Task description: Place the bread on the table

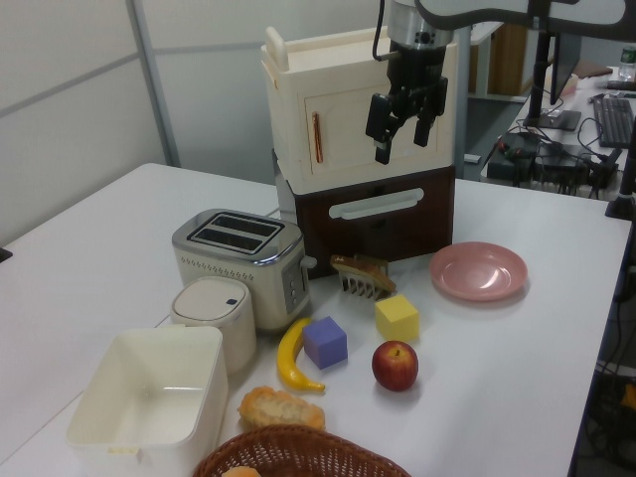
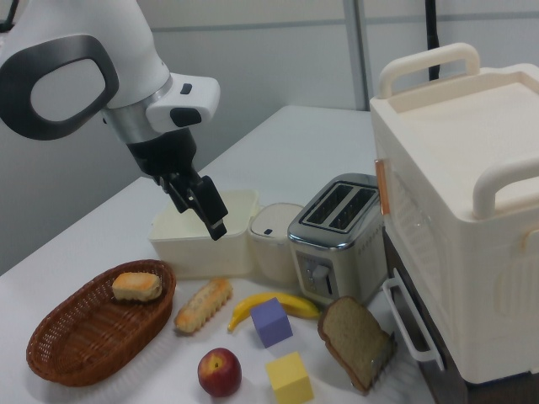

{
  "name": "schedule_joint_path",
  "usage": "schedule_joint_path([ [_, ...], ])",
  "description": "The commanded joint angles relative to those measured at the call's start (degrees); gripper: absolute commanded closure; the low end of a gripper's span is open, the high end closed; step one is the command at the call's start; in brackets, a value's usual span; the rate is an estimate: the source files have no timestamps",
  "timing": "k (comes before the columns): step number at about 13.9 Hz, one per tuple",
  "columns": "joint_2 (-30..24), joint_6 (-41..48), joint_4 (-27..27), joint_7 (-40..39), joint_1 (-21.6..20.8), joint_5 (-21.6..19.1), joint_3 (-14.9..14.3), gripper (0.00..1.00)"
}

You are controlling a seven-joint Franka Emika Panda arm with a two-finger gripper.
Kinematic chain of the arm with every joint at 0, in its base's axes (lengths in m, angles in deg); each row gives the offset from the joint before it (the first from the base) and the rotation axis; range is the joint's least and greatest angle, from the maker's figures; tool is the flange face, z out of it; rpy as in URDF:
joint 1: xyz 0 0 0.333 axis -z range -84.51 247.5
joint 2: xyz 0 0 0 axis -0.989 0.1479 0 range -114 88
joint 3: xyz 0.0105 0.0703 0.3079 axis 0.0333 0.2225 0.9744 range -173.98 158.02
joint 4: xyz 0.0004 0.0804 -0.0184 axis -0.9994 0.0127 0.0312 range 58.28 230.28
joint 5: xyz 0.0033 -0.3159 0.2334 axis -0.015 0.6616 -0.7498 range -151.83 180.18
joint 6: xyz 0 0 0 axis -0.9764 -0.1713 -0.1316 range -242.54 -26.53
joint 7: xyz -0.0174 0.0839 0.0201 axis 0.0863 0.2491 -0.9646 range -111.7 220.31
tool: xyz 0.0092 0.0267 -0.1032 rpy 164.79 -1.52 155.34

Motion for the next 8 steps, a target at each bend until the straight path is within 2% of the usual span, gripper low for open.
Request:
schedule_joint_path([
  [1,-0.75,0.61,1.57,-2.04,0.26,-1.01,0.61,0.0],
  [8,-0.49,0.61,2.1,-2.22,0.0,-1.01,1.4,0.0],
])
